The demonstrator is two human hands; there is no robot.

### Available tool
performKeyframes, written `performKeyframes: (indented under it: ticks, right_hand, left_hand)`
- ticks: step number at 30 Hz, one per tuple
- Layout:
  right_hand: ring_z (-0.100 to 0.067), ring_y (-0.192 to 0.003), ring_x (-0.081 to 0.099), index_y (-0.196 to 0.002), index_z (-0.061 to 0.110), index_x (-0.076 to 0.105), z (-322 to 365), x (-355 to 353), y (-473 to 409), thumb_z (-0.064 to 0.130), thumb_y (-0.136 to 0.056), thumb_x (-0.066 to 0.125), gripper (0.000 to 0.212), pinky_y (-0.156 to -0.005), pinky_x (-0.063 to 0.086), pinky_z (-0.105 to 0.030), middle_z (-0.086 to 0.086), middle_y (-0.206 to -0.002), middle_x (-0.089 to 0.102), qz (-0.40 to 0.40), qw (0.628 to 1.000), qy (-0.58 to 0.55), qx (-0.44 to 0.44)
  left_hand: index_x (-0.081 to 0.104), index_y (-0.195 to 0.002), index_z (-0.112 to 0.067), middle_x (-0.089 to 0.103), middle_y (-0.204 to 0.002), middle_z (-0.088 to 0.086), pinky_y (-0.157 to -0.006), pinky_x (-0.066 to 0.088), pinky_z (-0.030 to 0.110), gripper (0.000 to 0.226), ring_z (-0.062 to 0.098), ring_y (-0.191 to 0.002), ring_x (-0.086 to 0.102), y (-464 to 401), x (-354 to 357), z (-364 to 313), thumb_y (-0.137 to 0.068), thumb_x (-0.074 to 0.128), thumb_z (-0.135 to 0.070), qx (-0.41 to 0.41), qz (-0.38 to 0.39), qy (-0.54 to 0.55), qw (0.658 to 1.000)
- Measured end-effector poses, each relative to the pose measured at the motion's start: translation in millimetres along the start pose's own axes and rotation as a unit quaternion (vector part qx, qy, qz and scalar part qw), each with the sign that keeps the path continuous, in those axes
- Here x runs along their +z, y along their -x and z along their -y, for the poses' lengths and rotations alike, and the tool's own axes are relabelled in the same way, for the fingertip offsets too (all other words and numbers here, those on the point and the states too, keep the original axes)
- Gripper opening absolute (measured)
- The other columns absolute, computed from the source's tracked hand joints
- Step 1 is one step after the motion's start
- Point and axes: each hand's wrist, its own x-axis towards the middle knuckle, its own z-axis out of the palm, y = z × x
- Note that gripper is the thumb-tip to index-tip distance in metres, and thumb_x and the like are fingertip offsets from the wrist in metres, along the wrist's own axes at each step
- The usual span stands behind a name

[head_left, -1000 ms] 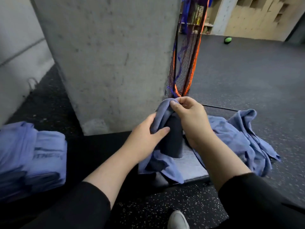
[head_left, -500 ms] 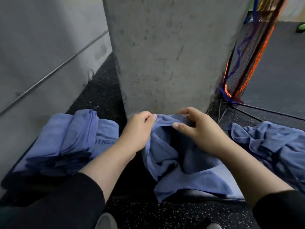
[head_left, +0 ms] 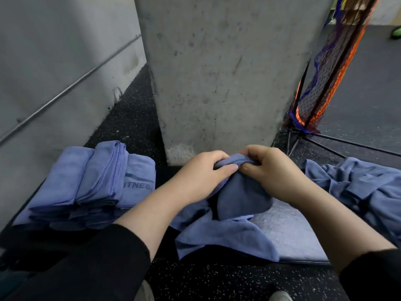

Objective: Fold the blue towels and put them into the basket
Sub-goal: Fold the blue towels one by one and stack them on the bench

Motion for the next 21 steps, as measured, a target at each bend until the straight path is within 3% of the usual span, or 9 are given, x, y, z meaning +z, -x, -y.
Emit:
performKeyframes:
  ticks: [2, 3, 8, 9, 11, 13, 15, 18, 21]
  right_hand:
    - [-0.001, -0.060, 0.049, -0.079, 0.019, 0.066, -7.0, -4.4, 0.3, 0.021, -0.086, 0.073, 0.010, -0.059, 0.039, -0.025, 0.004, -0.067, 0.065, 0.005, 1.000, 0.005, 0.014]
    - [-0.005, -0.059, 0.045, -0.080, 0.013, 0.065, -10.7, -7.0, 1.1, 0.025, -0.085, 0.075, 0.016, -0.057, 0.036, -0.029, -0.001, -0.064, 0.061, 0.008, 0.999, 0.026, 0.023]
    - [-0.007, -0.053, 0.032, -0.076, 0.004, 0.052, -21.2, -16.6, 6.3, 0.023, -0.086, 0.072, 0.030, -0.052, 0.028, -0.029, 0.004, -0.059, 0.041, -0.059, 0.997, -0.013, 0.056]
    - [-0.008, -0.056, 0.036, -0.078, 0.005, 0.054, -19.9, -16.3, 6.5, 0.022, -0.087, 0.070, 0.025, -0.054, 0.031, -0.031, 0.003, -0.061, 0.045, -0.077, 0.994, -0.047, 0.054]
    - [-0.006, -0.063, 0.050, -0.085, 0.014, 0.065, -15.3, -14.3, 6.0, 0.016, -0.091, 0.065, 0.007, -0.060, 0.042, -0.031, 0.007, -0.068, 0.062, -0.075, 0.991, -0.098, 0.043]
    - [-0.003, -0.077, 0.063, -0.091, 0.020, 0.071, -7.2, -9.2, 5.7, 0.009, -0.092, 0.062, 0.015, -0.072, 0.053, -0.031, 0.010, -0.081, 0.074, -0.046, 0.993, -0.110, 0.025]
    - [-0.012, -0.085, 0.071, -0.091, 0.019, 0.072, -2.7, -4.2, 3.5, 0.007, -0.089, 0.063, 0.015, -0.079, 0.057, -0.038, 0.006, -0.085, 0.076, -0.038, 0.993, -0.109, 0.020]
    - [0.000, -0.066, 0.062, -0.077, 0.021, 0.067, -0.4, 1.0, 2.3, 0.013, -0.089, 0.069, 0.015, -0.064, 0.050, -0.024, 0.014, -0.071, 0.072, -0.061, 0.991, -0.112, 0.030]
    - [-0.007, -0.071, 0.060, -0.081, 0.018, 0.068, -5.1, 4.2, 2.7, 0.021, -0.090, 0.071, 0.010, -0.070, 0.053, -0.040, 0.002, -0.076, 0.074, -0.065, 0.989, -0.119, 0.049]
  left_hand:
    - [0.056, -0.077, -0.014, 0.053, -0.065, -0.007, -0.053, 0.033, 0.019, 0.030, 0.004, -0.058, 0.042, -1.7, -1.8, -1.3, -0.101, 0.056, -0.034, -0.003, -0.023, -0.023, 0.999]
    - [0.049, -0.073, -0.012, 0.047, -0.062, -0.006, -0.053, 0.031, 0.021, 0.035, 0.007, -0.055, 0.038, -1.7, -5.0, -3.7, -0.102, 0.055, -0.031, -0.004, -0.048, -0.011, 0.999]
    - [0.041, -0.062, -0.020, 0.040, -0.055, -0.010, -0.057, 0.031, 0.034, 0.039, 0.017, -0.059, 0.037, -8.6, -22.1, 13.2, -0.097, 0.056, -0.027, -0.103, -0.118, 0.016, 0.988]
    - [0.048, -0.066, -0.021, 0.049, -0.058, -0.012, -0.061, 0.037, 0.034, 0.033, 0.019, -0.063, 0.046, -7.8, -22.1, 14.6, -0.096, 0.058, -0.027, -0.096, -0.105, -0.006, 0.990]
    - [0.067, -0.099, -0.029, 0.068, -0.089, -0.018, -0.083, 0.050, 0.028, 0.005, 0.007, -0.091, 0.065, -3.2, -17.3, 7.3, -0.097, 0.062, -0.032, -0.054, -0.068, 0.040, 0.995]
    - [0.061, -0.129, -0.032, 0.068, -0.113, -0.021, -0.098, 0.047, 0.021, 0.036, -0.005, -0.111, 0.061, -0.2, -8.1, -5.2, -0.095, 0.066, -0.038, -0.014, -0.021, 0.110, 0.994]
    - [0.063, -0.127, -0.034, 0.071, -0.110, -0.016, -0.092, 0.050, 0.021, 0.038, -0.002, -0.104, 0.065, -2.6, 1.8, -12.0, -0.091, 0.070, -0.042, -0.002, -0.025, 0.117, 0.993]
    - [0.072, -0.102, -0.026, 0.072, -0.087, -0.006, -0.071, 0.048, 0.022, 0.014, 0.008, -0.080, 0.065, -6.6, 9.0, -16.0, -0.092, 0.070, -0.035, -0.034, -0.104, 0.071, 0.992]
    - [0.073, -0.108, -0.020, 0.074, -0.104, -0.006, -0.076, 0.046, 0.019, 0.019, 0.009, -0.093, 0.066, -11.6, 7.6, -14.1, -0.092, 0.072, -0.028, -0.083, -0.123, 0.151, 0.977]
